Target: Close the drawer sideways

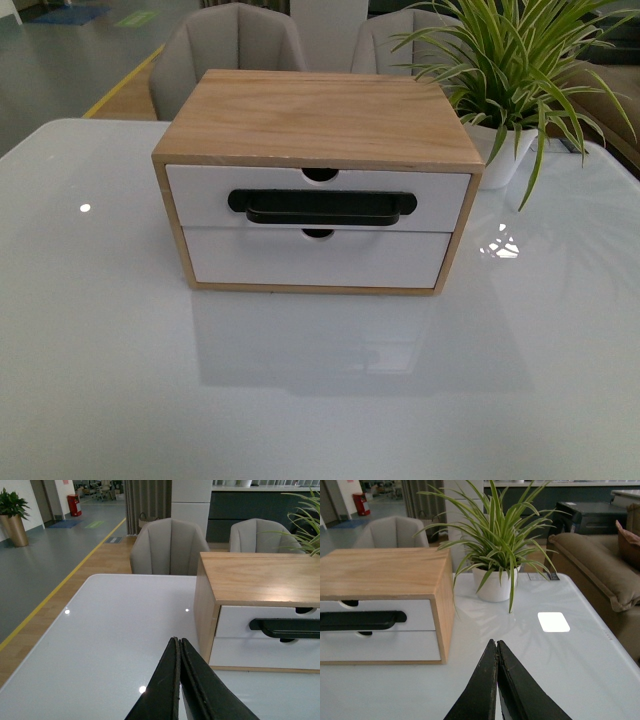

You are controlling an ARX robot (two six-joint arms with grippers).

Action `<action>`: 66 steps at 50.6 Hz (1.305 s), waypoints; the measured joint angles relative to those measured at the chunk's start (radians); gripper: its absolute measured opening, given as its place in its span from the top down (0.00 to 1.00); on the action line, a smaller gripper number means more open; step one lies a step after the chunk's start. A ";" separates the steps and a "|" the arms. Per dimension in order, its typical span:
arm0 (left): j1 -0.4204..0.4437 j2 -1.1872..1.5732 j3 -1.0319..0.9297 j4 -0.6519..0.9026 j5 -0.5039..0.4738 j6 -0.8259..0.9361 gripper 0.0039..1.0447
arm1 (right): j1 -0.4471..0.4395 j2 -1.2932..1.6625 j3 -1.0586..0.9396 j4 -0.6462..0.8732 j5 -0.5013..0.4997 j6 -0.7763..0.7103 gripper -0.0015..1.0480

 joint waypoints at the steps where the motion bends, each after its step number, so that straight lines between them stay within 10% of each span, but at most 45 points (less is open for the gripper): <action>1: 0.000 -0.011 0.000 -0.010 0.000 0.000 0.99 | 0.000 -0.011 0.000 -0.009 0.000 0.000 0.98; 41: 0.000 -0.439 0.000 -0.453 0.000 0.000 0.99 | 0.000 -0.481 0.000 -0.492 0.000 0.000 0.98; 66: 0.000 -0.549 0.000 -0.544 0.000 -0.001 0.93 | 0.000 -0.506 0.000 -0.502 0.000 0.000 0.89</action>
